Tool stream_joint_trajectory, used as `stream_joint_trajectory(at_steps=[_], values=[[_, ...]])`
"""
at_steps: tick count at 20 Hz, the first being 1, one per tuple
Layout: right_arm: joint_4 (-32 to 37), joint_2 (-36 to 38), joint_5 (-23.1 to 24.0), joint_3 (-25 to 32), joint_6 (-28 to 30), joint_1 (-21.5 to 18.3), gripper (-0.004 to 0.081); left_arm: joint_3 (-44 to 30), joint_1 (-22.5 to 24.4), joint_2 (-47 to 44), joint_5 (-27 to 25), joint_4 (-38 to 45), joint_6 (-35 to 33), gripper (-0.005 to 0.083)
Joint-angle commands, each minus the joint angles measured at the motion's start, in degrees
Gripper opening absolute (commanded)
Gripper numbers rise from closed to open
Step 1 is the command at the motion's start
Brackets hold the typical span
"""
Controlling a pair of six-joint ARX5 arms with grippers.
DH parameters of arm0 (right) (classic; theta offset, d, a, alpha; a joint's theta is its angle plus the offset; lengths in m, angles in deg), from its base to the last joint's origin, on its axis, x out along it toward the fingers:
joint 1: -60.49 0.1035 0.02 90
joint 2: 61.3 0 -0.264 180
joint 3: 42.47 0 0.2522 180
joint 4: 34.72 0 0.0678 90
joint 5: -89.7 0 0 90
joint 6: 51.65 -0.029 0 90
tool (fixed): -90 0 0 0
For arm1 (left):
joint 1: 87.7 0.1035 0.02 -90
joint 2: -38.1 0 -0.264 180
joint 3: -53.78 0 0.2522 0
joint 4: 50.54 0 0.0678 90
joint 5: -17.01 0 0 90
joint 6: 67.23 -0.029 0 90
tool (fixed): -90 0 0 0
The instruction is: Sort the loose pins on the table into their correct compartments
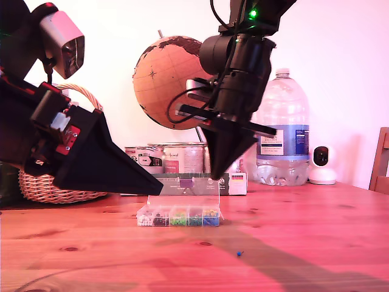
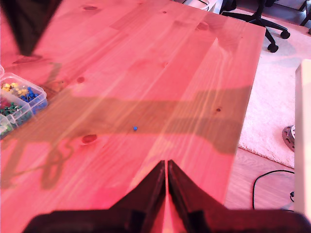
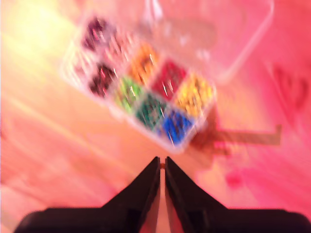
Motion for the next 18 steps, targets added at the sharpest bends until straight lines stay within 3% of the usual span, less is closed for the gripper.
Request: stream_joint_trajectory(at_steps=[1,12,18], values=[[2.58,-0.79,-1.14,0.11,-0.13,0.59,-0.0013,-0.13,-0.04,0.22,0.07,0.42,0.17,-0.0021],[13.11,-5.55,-4.15,0.09,-1.51,1.16,-0.0013,-0.11,-0.04,0.22,0.07,0.44,0.17,-0.0021],[15.17,-6.97,-4.13,0.09,-1.60,1.38,-0.0013,-0.11,-0.04,0.22,0.07,0.42,0.17,-0.0021]])
